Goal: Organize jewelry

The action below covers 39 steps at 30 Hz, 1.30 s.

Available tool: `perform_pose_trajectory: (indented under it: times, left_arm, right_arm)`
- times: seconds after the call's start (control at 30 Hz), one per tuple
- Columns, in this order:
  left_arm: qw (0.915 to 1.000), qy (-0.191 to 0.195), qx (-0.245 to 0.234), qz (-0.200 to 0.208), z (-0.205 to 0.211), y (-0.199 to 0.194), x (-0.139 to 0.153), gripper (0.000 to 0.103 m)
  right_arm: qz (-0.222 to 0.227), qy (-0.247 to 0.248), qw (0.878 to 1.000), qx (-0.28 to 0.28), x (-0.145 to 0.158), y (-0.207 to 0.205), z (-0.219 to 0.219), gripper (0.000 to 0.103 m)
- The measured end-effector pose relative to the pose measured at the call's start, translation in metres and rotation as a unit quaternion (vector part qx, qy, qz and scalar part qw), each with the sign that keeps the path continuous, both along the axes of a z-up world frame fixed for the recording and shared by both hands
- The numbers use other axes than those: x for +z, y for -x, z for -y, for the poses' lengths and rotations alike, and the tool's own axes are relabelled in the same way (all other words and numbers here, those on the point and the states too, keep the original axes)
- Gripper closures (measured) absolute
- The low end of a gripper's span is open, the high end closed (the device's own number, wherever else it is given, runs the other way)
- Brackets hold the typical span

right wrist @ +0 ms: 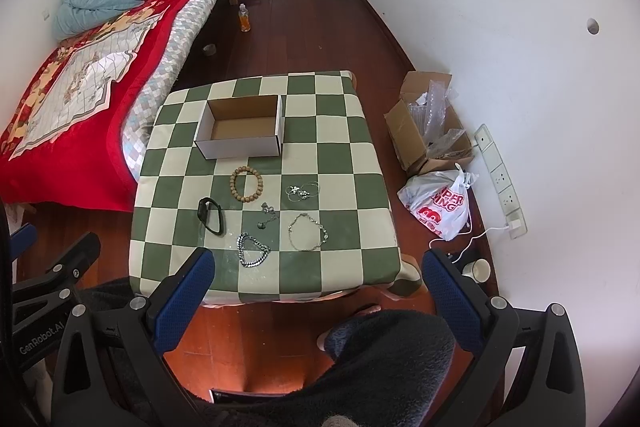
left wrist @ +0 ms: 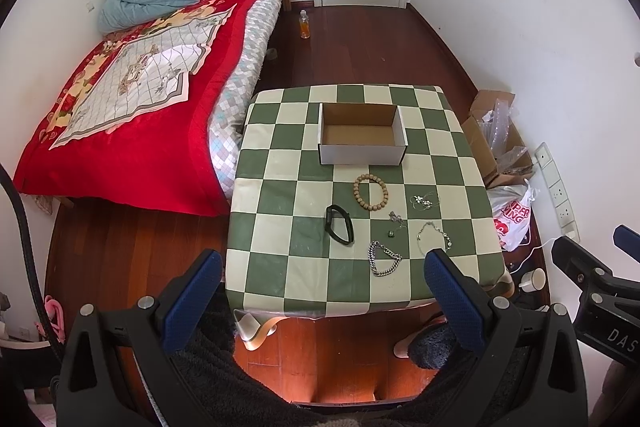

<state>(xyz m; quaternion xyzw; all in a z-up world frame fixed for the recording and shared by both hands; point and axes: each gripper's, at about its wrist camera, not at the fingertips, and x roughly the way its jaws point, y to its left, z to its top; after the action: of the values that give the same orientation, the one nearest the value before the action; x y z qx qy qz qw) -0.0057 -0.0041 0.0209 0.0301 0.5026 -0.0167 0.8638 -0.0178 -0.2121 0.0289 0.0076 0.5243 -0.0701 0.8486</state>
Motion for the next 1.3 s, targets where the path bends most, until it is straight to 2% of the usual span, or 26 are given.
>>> perform_pose_trajectory:
  times: [0.37,1.3]
  left_arm:
    - [1.0,-0.001,0.001,0.002,0.0,0.0,0.0,0.0]
    - [0.9999,-0.005,0.01,0.006,0.001,-0.01,0.005,0.0]
  right_arm:
    - [0.004,0.002,1.0,0.002,0.015,-0.006,0.003,0.0]
    - [0.005,0.003,1.0,-0.002,0.009,-0.004,0.002,0.0]
